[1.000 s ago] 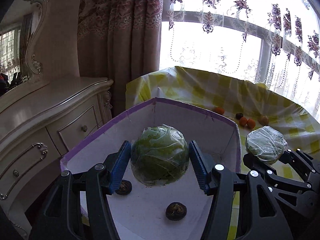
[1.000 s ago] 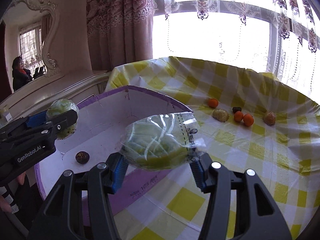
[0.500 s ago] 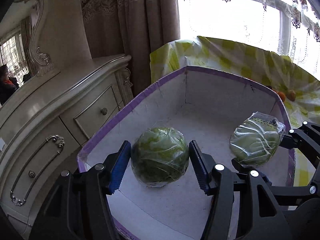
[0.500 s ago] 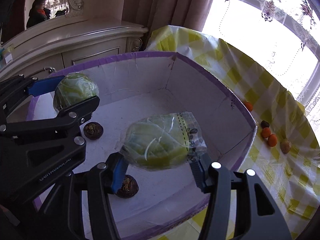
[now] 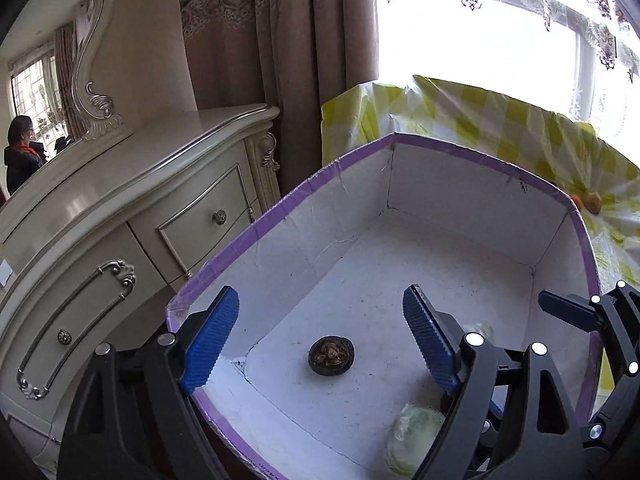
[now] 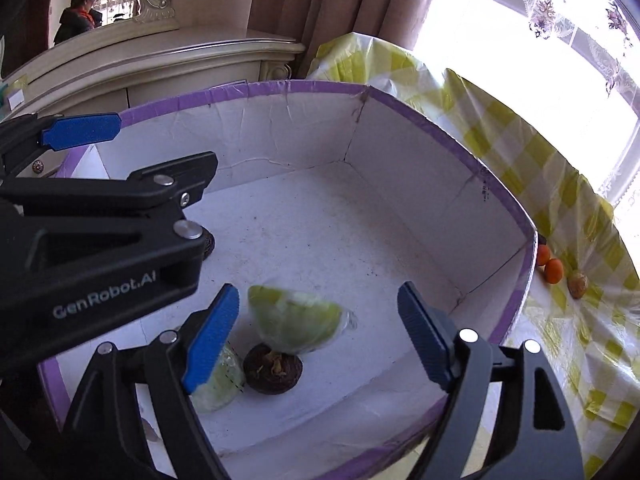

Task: Organize fruits
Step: 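Open both grippers to drop the cabbages into the box, then move both open grippers back over the table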

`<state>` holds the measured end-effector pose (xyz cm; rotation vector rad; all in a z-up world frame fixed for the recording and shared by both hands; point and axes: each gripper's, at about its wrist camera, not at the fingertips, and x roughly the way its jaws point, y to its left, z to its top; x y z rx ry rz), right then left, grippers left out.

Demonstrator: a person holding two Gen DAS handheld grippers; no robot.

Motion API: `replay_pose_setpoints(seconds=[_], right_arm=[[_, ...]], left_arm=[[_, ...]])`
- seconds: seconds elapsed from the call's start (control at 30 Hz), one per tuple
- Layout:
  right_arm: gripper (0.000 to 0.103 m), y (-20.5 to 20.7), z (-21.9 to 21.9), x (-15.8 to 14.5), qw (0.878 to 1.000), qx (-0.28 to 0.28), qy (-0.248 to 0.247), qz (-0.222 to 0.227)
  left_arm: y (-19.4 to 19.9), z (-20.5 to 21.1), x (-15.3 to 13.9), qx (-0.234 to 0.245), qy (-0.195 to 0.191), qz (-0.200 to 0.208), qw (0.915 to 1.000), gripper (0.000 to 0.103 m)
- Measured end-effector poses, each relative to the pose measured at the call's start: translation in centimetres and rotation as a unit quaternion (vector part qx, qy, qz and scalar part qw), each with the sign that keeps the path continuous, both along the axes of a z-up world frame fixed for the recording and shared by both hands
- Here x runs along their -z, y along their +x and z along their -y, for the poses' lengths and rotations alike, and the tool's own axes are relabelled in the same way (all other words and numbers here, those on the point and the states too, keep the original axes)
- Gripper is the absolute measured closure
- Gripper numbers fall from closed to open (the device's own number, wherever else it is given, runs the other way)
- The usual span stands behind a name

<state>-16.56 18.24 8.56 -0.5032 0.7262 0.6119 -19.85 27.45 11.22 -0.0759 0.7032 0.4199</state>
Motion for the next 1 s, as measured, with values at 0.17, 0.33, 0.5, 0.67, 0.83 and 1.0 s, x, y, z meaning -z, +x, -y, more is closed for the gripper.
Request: replay_pose_setpoints(seconds=[0.17, 0.33, 0.5, 0.67, 0.83, 1.0], right_arm=[[0.019, -0.6, 0.8, -0.3, 1.000, 0.005, 0.004, 0.028], [0.019, -0.7, 2.5, -0.9, 0.999, 0.013, 0.033, 0.042], [0.015, -0.7, 3.7, -1.3, 0.997, 0.012, 0.055, 0.044], [0.015, -1.0, 5.2, -1.9, 0.995, 0.015, 0.084, 0.051], [0.013, -0.8, 9.5, -3.5, 0.983, 0.037, 0.164, 0.069], [0.008, 0.9, 16.3, -4.5, 0.960, 0.114, 0.240, 0.087]], left_arm=[[-0.2, 0.1, -0.1, -0.013, 0.013, 0.006, 0.9998, 0.015], [-0.2, -0.3, -0.2, -0.023, 0.006, 0.009, 0.9997, 0.015], [-0.1, 0.0, -0.3, -0.034, 0.015, -0.001, 0.9993, 0.015], [-0.9, 1.7, -2.1, -0.046, 0.044, 0.025, 0.9977, 0.015], [-2.7, 5.7, -6.0, -0.026, 0.078, 0.127, 0.9885, 0.015], [-3.9, 12.8, -8.6, 0.073, 0.124, 0.223, 0.9641, 0.015]])
